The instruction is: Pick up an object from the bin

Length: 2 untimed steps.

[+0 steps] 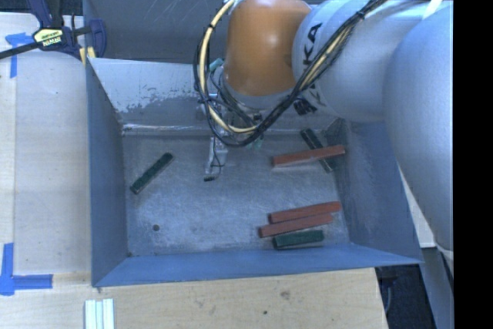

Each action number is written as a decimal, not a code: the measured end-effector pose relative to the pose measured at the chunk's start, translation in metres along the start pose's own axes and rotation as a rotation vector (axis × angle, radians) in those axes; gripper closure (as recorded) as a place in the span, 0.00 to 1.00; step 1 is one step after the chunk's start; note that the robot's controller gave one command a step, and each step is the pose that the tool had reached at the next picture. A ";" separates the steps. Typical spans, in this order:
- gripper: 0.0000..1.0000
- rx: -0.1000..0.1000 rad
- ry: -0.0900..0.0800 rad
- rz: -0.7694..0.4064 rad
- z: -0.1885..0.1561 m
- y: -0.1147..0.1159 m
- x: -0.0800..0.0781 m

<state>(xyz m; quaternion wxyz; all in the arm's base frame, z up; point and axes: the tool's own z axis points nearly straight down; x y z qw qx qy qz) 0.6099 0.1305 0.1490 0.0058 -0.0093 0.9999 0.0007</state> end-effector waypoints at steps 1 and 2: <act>0.00 0.002 0.013 0.126 0.036 0.006 -0.002; 1.00 -0.001 0.008 -0.010 0.077 0.098 -0.004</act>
Offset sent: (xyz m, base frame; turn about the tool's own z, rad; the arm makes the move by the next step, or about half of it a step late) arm 0.0020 0.0973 -0.0790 -0.0089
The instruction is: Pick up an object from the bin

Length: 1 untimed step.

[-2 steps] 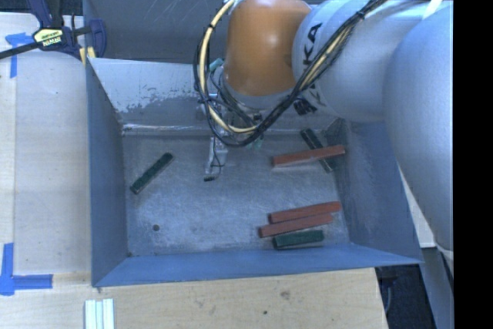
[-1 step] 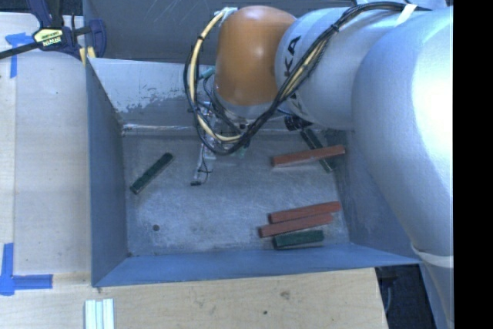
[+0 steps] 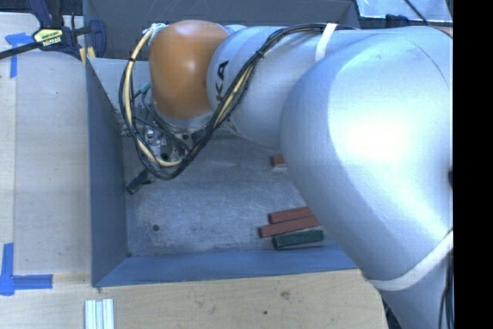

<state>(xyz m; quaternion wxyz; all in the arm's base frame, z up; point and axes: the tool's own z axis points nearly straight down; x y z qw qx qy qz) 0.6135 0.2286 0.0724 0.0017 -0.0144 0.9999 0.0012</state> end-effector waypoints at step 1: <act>1.00 0.000 0.000 0.001 0.000 0.000 0.000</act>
Offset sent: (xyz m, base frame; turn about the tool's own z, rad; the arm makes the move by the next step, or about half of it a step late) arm -0.0292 -0.0375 0.1282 0.0478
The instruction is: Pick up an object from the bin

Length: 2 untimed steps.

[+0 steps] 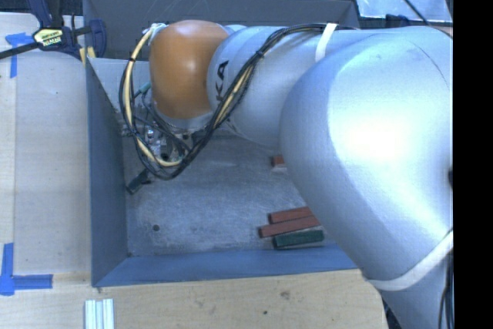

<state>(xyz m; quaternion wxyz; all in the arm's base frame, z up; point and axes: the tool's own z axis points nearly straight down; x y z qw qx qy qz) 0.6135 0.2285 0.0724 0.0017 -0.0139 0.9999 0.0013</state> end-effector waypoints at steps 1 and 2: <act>1.00 0.005 0.007 0.022 -0.070 -0.018 0.015; 0.00 0.001 0.000 0.023 -0.141 -0.003 0.009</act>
Offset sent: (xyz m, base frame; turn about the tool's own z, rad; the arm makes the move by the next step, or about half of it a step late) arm -0.0103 -0.0035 0.1401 0.0244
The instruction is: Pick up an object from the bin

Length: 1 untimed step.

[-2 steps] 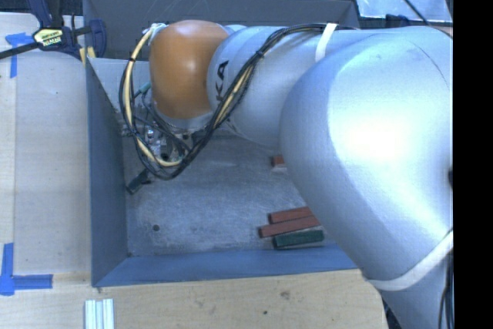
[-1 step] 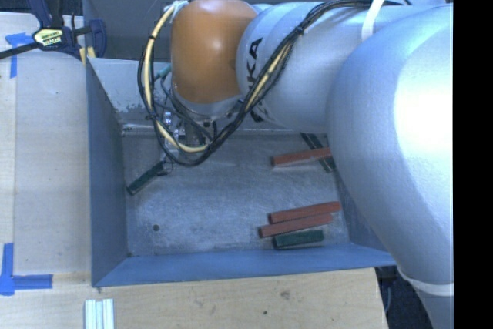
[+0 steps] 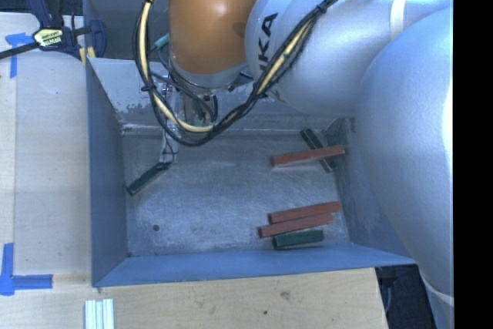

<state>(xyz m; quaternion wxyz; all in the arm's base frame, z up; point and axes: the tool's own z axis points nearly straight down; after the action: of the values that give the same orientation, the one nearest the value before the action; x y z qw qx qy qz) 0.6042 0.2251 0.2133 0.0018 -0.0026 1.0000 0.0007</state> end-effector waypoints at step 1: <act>1.00 0.000 0.000 0.000 0.000 0.000 0.000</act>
Offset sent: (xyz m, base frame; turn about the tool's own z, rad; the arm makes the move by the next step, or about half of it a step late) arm 0.0000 0.0000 0.0000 0.0000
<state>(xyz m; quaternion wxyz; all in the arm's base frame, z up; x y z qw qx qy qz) 0.6042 0.2250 0.2133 0.0017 -0.0025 1.0000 0.0007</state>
